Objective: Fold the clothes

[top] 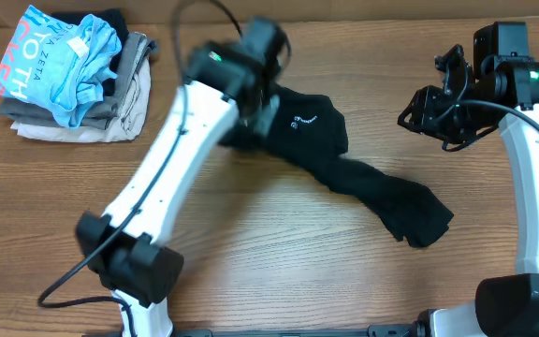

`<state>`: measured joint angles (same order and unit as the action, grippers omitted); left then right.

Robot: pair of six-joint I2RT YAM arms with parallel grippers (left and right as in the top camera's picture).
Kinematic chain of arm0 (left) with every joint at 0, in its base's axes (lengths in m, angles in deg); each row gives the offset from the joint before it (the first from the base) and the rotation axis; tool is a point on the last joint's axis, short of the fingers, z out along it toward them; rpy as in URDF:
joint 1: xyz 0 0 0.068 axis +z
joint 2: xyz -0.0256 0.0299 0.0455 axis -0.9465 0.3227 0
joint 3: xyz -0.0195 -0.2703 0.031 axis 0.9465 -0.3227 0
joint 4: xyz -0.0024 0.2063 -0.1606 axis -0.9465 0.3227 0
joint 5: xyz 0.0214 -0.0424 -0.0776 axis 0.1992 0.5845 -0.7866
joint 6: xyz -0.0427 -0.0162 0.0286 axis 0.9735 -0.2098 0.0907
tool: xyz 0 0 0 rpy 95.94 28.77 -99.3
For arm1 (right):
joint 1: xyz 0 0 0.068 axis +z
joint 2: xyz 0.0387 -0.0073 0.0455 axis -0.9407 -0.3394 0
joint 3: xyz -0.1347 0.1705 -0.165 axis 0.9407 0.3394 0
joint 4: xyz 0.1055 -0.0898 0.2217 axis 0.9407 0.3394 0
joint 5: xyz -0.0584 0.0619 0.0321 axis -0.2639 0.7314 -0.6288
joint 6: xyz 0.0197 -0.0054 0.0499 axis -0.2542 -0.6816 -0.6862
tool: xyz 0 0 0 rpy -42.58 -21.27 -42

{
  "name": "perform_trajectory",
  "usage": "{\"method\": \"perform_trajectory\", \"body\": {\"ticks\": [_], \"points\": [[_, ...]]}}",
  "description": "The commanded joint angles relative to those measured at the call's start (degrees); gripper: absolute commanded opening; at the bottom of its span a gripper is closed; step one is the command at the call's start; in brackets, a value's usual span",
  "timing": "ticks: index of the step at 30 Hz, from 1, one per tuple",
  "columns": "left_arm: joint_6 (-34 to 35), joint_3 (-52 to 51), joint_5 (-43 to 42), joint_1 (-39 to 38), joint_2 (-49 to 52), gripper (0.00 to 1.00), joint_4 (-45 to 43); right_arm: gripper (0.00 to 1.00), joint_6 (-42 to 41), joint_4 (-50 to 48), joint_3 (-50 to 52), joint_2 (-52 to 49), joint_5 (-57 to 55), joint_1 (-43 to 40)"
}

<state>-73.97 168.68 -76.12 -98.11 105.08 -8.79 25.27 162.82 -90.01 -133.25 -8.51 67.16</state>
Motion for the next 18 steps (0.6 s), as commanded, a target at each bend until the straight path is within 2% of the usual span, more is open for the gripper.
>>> {"method": "perform_trajectory", "body": {"ticks": [1,5,8,12,18], "points": [[-0.72,13.14,-0.98,1.05,-0.33,0.04,-0.63,0.46,0.15,1.95,-1.36,3.32,1.03,0.17],[-1.53,22.64,-0.83,1.20,-0.33,0.04,-3.08,0.48,0.44,3.13,-1.01,3.34,0.85,0.70],[-1.60,26.91,-0.74,1.20,-0.33,0.04,-4.90,0.54,0.72,2.80,0.11,3.34,0.87,0.81],[-1.99,28.96,-0.79,1.20,-0.33,0.04,-6.97,0.62,2.14,1.75,2.84,3.30,1.09,1.16],[-2.01,28.96,-0.79,1.20,-0.33,0.04,-7.63,0.71,2.08,-8.24,11.76,3.21,1.14,3.78]]}}
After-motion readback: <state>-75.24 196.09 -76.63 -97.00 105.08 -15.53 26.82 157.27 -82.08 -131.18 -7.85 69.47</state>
